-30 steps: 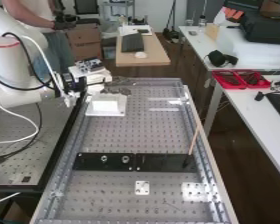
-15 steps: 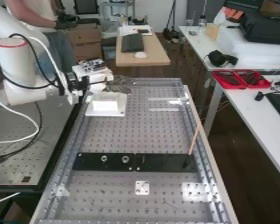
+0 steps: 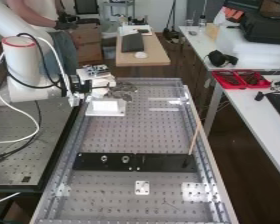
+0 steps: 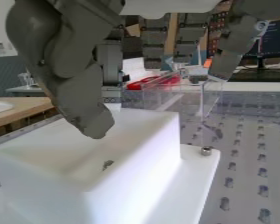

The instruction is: Grab the smaller nut and place it in the white container

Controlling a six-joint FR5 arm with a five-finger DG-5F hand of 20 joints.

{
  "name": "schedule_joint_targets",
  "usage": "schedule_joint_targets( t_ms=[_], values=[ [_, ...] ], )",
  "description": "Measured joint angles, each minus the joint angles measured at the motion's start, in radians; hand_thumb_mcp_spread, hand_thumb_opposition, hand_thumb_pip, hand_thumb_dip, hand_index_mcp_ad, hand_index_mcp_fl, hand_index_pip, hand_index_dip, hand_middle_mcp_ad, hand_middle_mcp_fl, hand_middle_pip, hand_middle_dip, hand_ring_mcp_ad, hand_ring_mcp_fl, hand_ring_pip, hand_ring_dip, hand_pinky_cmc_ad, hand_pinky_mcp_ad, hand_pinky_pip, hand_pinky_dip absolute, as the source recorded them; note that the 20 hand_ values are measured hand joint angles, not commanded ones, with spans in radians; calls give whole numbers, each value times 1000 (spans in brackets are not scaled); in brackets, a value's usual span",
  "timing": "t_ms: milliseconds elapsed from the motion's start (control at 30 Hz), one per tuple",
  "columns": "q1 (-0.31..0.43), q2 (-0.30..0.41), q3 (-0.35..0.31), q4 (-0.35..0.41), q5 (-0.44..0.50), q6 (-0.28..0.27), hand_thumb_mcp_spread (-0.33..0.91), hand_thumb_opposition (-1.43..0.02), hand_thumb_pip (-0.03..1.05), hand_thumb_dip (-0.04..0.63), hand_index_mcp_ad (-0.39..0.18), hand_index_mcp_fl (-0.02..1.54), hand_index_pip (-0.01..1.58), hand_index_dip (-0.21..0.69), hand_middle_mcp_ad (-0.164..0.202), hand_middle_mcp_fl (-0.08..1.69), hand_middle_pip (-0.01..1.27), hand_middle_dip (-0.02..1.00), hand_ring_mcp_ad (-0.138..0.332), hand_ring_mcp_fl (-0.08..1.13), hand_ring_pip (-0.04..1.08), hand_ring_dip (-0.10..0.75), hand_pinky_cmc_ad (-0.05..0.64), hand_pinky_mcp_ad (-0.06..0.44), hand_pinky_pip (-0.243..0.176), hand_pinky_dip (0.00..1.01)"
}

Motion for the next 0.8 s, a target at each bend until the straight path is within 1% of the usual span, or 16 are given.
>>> schedule_joint_targets(
  t_ms=[133, 267, 367, 433, 533, 567, 600, 633, 667, 733, 800],
  values=[
    [-3, 8, 0, 6, 19, 9, 389, -867, 815, 225, -187, 2, 1440, -75, 73, 0, 134, 253, 115, 0, 80, 110, 351, 278, -77, 508],
    [-12, 32, 3, 5, 32, 22, 368, -866, 820, 225, -187, 5, 1422, -91, 73, 3, 134, 253, 119, 0, 80, 110, 351, 279, -79, 520],
    [-25, 72, 14, -17, 31, 23, 367, -866, 820, 225, -187, 0, 1405, -103, 73, 3, 134, 253, 119, 0, 82, 110, 351, 279, -79, 538],
    [-36, 106, 26, -38, 30, 23, 363, -869, 820, 225, -187, 0, 1403, -120, 73, 3, 134, 253, 115, 0, 79, 110, 351, 278, -91, 552],
    [-71, 179, 72, -115, 27, 27, 353, -841, 820, 225, -188, 0, 1379, -119, 72, 3, 134, 253, 115, 0, 79, 110, 351, 278, -89, 569],
    [-78, 188, 81, -128, 27, 28, 332, -836, 820, 225, -185, 0, 1354, -119, 70, 3, 134, 253, 115, 0, 79, 110, 353, 278, -89, 569],
    [-97, 210, 109, -163, 25, 30, 332, -834, 820, 225, -188, 0, 1346, -119, 73, 2, 138, 253, 119, 0, 79, 110, 349, 278, -89, 581],
    [-105, 217, 121, -177, 25, 31, 328, -834, 822, 225, -183, 5, 1339, -119, 75, 5, 138, 253, 119, 0, 79, 110, 349, 278, -89, 585],
    [-121, 229, 147, -204, 22, 32, 316, -834, 822, 225, -183, 5, 1323, -119, 75, 9, 138, 253, 119, 0, 79, 110, 349, 278, -93, 597],
    [-145, 236, 184, -241, 18, 34, 321, -836, 819, 225, -194, 3, 1288, -119, 66, 19, 134, 253, 113, 0, 79, 110, 349, 278, -93, 609],
    [-188, 237, 242, -294, 12, 39, 300, -819, 819, 225, -183, 2, 1265, -119, 73, 38, 134, 253, 115, 0, 79, 110, 349, 278, -89, 614]
  ],
)
